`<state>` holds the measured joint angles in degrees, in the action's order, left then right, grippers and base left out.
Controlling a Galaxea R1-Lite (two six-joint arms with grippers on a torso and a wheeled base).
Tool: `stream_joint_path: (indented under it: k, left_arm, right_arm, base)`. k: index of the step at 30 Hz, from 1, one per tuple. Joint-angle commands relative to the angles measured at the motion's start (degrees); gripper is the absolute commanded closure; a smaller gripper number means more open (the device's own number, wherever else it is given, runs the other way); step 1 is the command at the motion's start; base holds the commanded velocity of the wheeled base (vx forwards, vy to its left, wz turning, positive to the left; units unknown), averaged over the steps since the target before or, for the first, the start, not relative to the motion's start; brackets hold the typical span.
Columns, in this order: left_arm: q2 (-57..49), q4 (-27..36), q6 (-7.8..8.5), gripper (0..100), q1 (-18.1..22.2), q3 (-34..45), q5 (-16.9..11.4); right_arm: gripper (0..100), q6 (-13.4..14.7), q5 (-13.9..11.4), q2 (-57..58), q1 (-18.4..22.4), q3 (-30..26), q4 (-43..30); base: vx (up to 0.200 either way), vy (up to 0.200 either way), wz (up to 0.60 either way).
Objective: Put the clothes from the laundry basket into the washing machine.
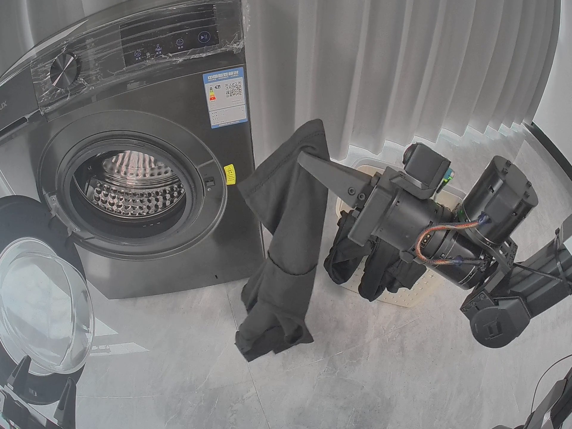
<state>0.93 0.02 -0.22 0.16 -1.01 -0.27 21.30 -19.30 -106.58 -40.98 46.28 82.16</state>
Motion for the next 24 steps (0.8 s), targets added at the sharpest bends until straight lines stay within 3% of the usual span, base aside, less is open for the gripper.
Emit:
stream_joint_path:
  k: [1,3,9,13,17,20,24]
  left_arm:
    - [-0.93,-0.02,-0.04,0,0.02,0.92,0.00]
    - [-0.93,-0.02,-0.04,0,0.02,0.92,0.00]
    - [-0.93,-0.02,-0.04,0,0.02,0.92,0.00]
    - [-0.93,-0.02,0.04,0,0.02,0.92,0.00]
    - [-0.93,-0.11,1.80,0,0.02,1.01,0.00]
    - [-0.93,-0.02,0.04,0,0.02,1.01,0.36]
    - [-0.93,-0.02,-0.22,0,0.11,1.01,0.44]
  right_arm:
    - [100,-1.87,0.05,4.10,0.29,-2.95,-2.54]
    - [100,-3.19,1.19,4.89,0.29,-3.21,-3.85]
    - [100,-3.19,13.50,5.24,-3.75,-1.19,-4.82]
    - [100,-3.19,14.20,5.24,-5.07,-0.22,-4.91]
    - [100,-3.19,14.20,5.42,-5.07,0.39,-5.96]
    - [100,-3.19,14.20,6.47,-5.07,1.19,-6.75]
    - [100,-3.10,14.20,6.21,-4.81,1.71,-7.02]
  base:
    - [0.000,0.000,0.00]
    - [0.000,0.000,0.00]
    - [0.000,0.000,0.00]
    - [0.000,0.000,0.00]
    - [0.000,0.000,0.00]
    - [0.000,0.000,0.00]
    - [0.000,0.000,0.00]
